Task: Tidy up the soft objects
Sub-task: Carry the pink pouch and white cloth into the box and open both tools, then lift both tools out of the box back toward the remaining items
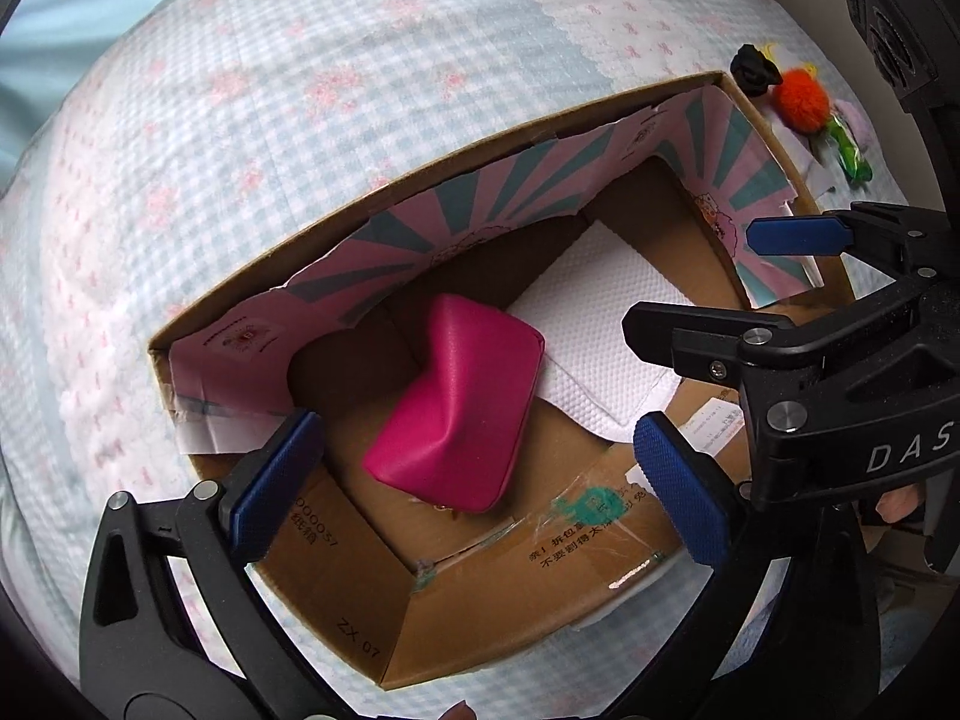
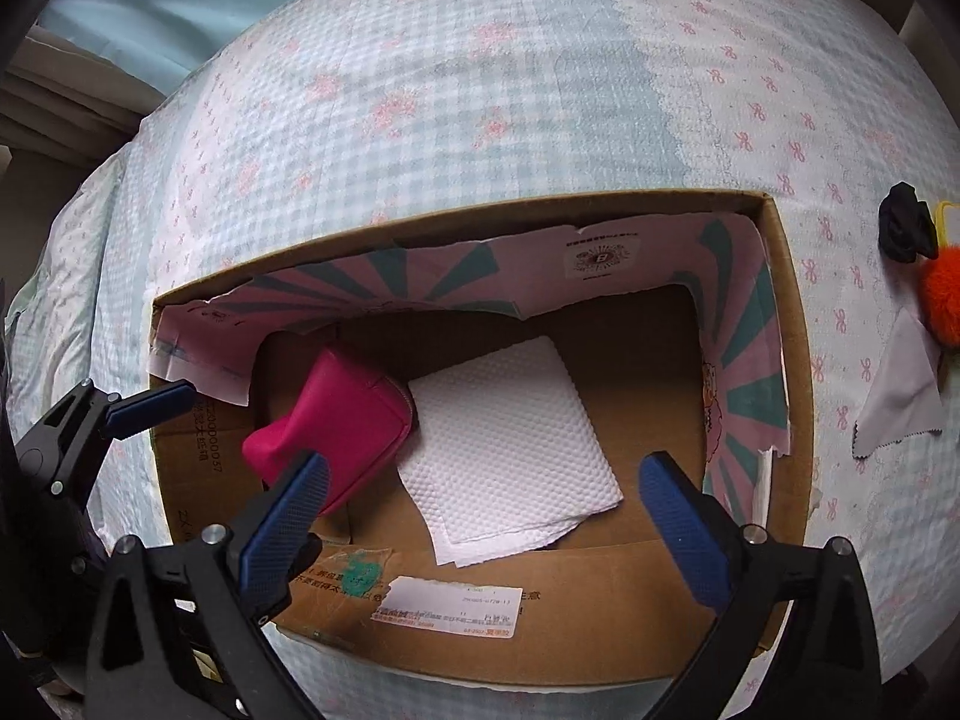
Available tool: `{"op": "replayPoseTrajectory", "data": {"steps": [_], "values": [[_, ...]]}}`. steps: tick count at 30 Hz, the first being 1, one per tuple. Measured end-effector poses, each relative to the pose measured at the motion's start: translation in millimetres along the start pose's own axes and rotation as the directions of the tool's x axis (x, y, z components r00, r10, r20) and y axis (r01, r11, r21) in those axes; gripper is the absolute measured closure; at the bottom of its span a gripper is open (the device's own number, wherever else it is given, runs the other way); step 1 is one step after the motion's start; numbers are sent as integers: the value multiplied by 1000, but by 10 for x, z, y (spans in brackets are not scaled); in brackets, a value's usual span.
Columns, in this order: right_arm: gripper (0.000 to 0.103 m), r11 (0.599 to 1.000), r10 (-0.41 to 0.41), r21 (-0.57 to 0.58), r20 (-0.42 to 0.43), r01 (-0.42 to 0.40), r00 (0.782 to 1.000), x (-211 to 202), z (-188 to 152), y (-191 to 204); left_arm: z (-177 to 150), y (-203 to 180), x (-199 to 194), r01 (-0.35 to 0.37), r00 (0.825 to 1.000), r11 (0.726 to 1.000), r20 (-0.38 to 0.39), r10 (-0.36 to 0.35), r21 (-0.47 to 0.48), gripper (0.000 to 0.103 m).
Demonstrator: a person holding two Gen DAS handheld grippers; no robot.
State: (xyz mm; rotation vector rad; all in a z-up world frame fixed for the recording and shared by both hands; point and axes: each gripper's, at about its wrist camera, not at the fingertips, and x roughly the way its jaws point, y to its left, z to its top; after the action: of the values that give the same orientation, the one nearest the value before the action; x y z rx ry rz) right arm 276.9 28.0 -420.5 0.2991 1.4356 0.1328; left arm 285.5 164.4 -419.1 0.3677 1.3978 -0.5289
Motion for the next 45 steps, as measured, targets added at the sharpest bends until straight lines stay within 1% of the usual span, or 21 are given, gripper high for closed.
{"op": "replayPoseTrajectory", "data": {"steps": [5, 11, 16, 18, 20, 24, 28, 31, 34, 37, 40, 43, 45], "values": [[0, 1000, 1, -7, 31, -1, 1000, -159, -41, 15, -39, -29, -162, -14, 1000, 1000, 23, 14, -8, 0], [0, 999, 5, -46, 72, -2, 997, -496, -138, 91, -151, -56, -538, -34, 995, 999, 90, 37, -37, 0], [0, 995, -10, -97, 146, 24, 989, -984, -323, 179, -313, -95, -960, -56, 987, 995, 147, 67, -80, 0], [0, 993, -18, -110, 185, 39, 983, -1208, -418, 219, -380, -120, -1147, -70, 981, 992, 174, 87, -100, 0], [0, 992, -30, -116, 222, 57, 975, -1438, -525, 257, -454, -154, -1339, -68, 975, 991, 202, 91, -118, 0], [0, 991, -55, -100, 267, 84, 962, -1859, -748, 286, -615, -225, -1721, -61, 962, 985, 254, 100, -159, 0], [0, 993, -77, -57, 317, 100, 945, -2286, -981, 208, -731, -337, -2058, -41, 949, 983, 301, 95, -181, 0], [0, 991, -113, -25, 345, 129, 932, -2576, -1118, 88, -754, -453, -2253, -28, 939, 982, 333, 89, -186, 0], [0, 985, -164, 19, 376, 170, 912, -2819, -1246, -120, -707, -616, -2403, -21, 928, 982, 362, 88, -186, 0], [0, 981, -196, 83, 405, 178, 893, -3010, -1346, -421, -592, -860, -2470, -19, 920, 984, 381, 87, -179, 0], [0, 972, -231, 133, 416, 192, 879, -3129, -1418, -763, -446, -1146, -2500, -25, 914, 986, 395, 89, -165, 0], [0, 970, -240, 137, 426, 199, 872, -3199, -1431, -1128, -289, -1470, -2497, -38, 906, 985, 409, 106, -170, 0], [0, 973, -230, 123, 421, 196, 877, -3212, -1391, -1394, -163, -1696, -2486, -46, 899, 981, 420, 124, -190, 0]]}}
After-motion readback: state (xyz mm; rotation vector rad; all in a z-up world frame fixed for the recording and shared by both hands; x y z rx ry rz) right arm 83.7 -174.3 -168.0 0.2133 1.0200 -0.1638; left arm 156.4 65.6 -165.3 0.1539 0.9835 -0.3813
